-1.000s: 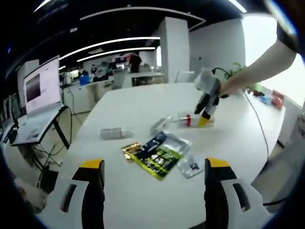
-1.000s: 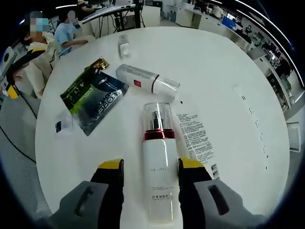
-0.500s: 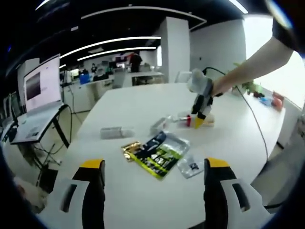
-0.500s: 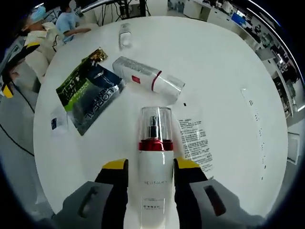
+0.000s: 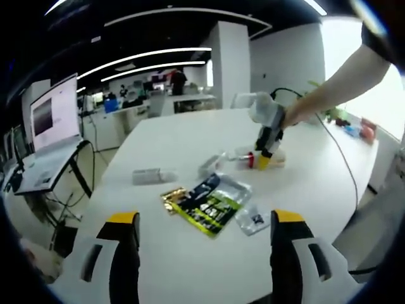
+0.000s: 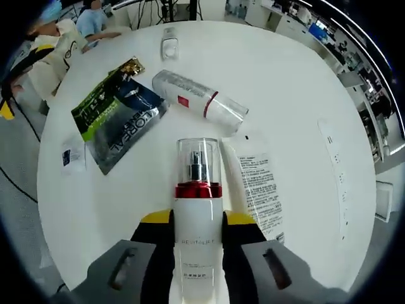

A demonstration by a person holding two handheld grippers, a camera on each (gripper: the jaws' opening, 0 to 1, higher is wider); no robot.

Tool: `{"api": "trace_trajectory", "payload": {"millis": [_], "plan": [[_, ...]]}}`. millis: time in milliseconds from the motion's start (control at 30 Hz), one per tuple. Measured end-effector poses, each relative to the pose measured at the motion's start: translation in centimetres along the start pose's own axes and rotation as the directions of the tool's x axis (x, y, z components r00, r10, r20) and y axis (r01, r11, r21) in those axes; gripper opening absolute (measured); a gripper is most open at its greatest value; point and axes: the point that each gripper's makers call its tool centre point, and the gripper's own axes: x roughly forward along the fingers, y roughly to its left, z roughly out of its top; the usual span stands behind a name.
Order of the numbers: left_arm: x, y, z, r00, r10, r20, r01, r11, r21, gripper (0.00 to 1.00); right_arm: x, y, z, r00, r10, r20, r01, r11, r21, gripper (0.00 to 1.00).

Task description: Arrange the skincare products in the storage area until every visible bottle or jar stands upright without overlapping.

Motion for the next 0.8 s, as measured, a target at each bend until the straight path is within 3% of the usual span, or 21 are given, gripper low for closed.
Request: {"api": "trace_trajectory", "payload": {"millis": [100, 233, 367, 467, 667, 800], "plan": [[-0.1, 0.2, 0.2, 1.0, 0.008, 0.01, -0.008, 1.0, -0.001, 0.78, -0.5, 0.0, -0.3, 1.0, 0.005, 0.017, -0.005, 1.0, 0.011, 0.26], [-0.2, 0.4, 0.3, 1.0, 0.018, 0.018, -0.017, 1.0, -0.008, 0.78, -2.1, -0.6, 0.4, 0.994, -0.037, 0.107, 0.026, 0.995, 0.098, 0.26], [-0.2, 0.5, 0.2, 1.0, 0.019, 0.018, -0.019, 1.0, 0.008, 0.77, -3.7, -1.1, 0.9, 0.977, -0.084, 0.195, 0.055, 0.987, 0.151, 0.26], [-0.2, 0.6, 0.3, 1.0, 0.018, 0.023, -0.018, 1.0, 0.007, 0.77, -4.9, -0.2, 1.2, 0.962, -0.106, 0.25, 0.055, 0.978, 0.203, 0.26], [-0.3, 0.3, 0.9, 0.999, 0.016, 0.039, -0.017, 0.999, 0.027, 0.77, -5.0, 1.7, 0.6, 0.955, -0.11, 0.274, 0.053, 0.976, 0.209, 0.26], [-0.6, 0.4, 1.3, 0.998, 0.012, 0.055, -0.013, 1.0, 0.025, 0.77, -6.6, 3.1, 0.7, 0.933, -0.122, 0.339, 0.023, 0.959, 0.281, 0.26]]}}
